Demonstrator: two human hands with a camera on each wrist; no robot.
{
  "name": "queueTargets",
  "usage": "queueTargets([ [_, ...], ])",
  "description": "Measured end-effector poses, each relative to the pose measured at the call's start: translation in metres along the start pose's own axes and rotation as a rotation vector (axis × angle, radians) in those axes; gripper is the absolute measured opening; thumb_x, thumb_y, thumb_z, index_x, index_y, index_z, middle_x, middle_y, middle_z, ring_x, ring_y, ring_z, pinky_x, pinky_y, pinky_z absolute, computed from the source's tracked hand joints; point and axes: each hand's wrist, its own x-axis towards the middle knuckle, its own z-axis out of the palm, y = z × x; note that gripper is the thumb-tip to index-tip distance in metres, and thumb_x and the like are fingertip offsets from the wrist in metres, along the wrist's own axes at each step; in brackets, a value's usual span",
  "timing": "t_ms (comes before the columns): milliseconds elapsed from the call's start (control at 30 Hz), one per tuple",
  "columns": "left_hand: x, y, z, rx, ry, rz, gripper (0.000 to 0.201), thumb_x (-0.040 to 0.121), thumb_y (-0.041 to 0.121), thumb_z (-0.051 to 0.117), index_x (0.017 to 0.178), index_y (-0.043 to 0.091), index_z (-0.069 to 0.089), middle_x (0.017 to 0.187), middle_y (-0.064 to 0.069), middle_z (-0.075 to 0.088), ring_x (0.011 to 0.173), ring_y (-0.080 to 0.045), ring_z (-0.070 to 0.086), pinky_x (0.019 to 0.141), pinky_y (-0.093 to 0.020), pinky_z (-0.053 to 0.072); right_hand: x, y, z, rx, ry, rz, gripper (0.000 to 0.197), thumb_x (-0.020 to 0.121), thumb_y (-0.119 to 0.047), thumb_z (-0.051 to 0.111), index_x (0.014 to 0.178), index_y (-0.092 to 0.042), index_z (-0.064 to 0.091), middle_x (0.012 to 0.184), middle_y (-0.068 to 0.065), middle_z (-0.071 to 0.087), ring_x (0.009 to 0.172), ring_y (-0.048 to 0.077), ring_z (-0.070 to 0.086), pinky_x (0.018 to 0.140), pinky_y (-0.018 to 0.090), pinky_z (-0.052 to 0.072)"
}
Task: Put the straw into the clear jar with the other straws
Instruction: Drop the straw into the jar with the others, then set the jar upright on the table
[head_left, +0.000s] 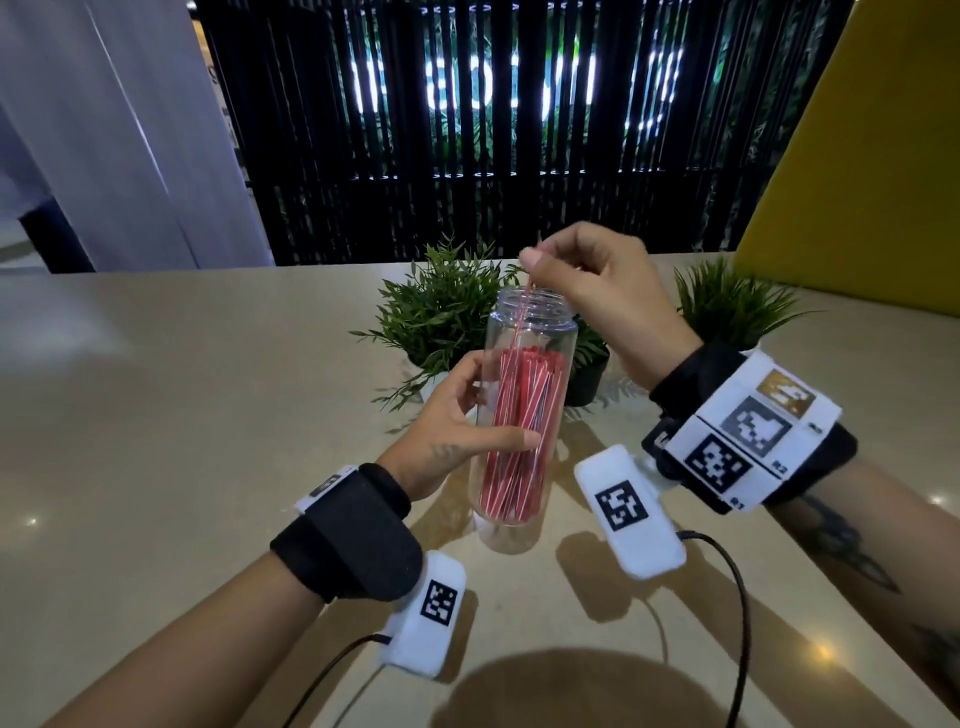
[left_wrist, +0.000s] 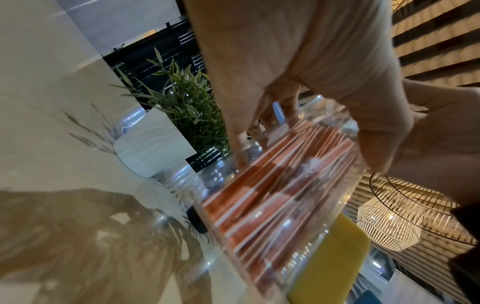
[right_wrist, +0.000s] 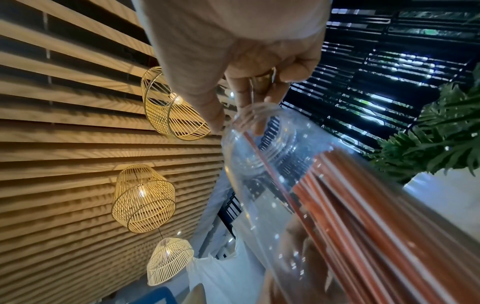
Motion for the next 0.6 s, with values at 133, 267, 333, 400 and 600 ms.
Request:
queueTargets([
  [133,-0.001,0.001,-0.002,0.007,0.018,0.009,0.073,0.050,0.022,0.080,0.116,0.025,0.049,0.114,0.002,0.060,0.114,-0.024,0.055,0.100,-0.044,0.045,0.005,-0.009,-0.009,0.031,0.046,-0.017,0.023,0.079,-0.040,0.060,0.082,-0.017,0.062,0.079,-0.005,0.058,0.078,0.009,0.053,0.084,0.038,0.049],
  [267,-0.002,0.001,-0.003,0.001,0.038,0.025,0.074,0.051,0.023,0.080,0.118,0.025,0.048,0.114,0.003,0.060,0.114,-0.024,0.055,0.101,-0.043,0.045,-0.005,-0.004,-0.010,0.031,0.149,-0.044,0.032,0.081,-0.045,0.055,0.098,-0.018,0.055,0.101,0.000,0.055,0.097,0.015,0.052,0.092,0.040,0.047],
  [333,-0.004,0.000,-0.005,0.004,0.063,0.037,0.076,0.052,0.024,0.080,0.121,0.022,0.047,0.116,0.002,0.060,0.114,-0.023,0.056,0.102,-0.045,0.044,-0.023,0.008,-0.005,0.042,0.178,0.005,0.039,0.079,-0.049,0.051,0.106,-0.021,0.047,0.116,0.005,0.049,0.106,0.017,0.048,0.094,0.036,0.045],
  [400,-0.005,-0.001,-0.008,0.001,0.087,0.047,0.079,0.053,0.026,0.080,0.124,0.022,0.046,0.120,0.000,0.060,0.114,-0.022,0.056,0.103,-0.046,0.043,-0.047,0.023,0.004,0.069,0.086,0.084,0.048,0.077,-0.052,0.049,0.114,-0.022,0.041,0.123,0.004,0.046,0.110,0.014,0.048,0.097,0.034,0.044],
  [600,-0.011,-0.003,-0.011,-0.002,-0.018,0.034,0.080,0.053,0.037,0.083,0.125,0.033,0.049,0.117,0.011,0.065,0.112,-0.009,0.059,0.095,-0.033,0.051,-0.090,0.042,0.028,0.286,-0.233,0.183,0.049,0.076,-0.042,0.054,0.122,-0.041,0.038,0.119,-0.017,0.054,0.110,-0.005,0.053,0.094,0.022,0.047],
])
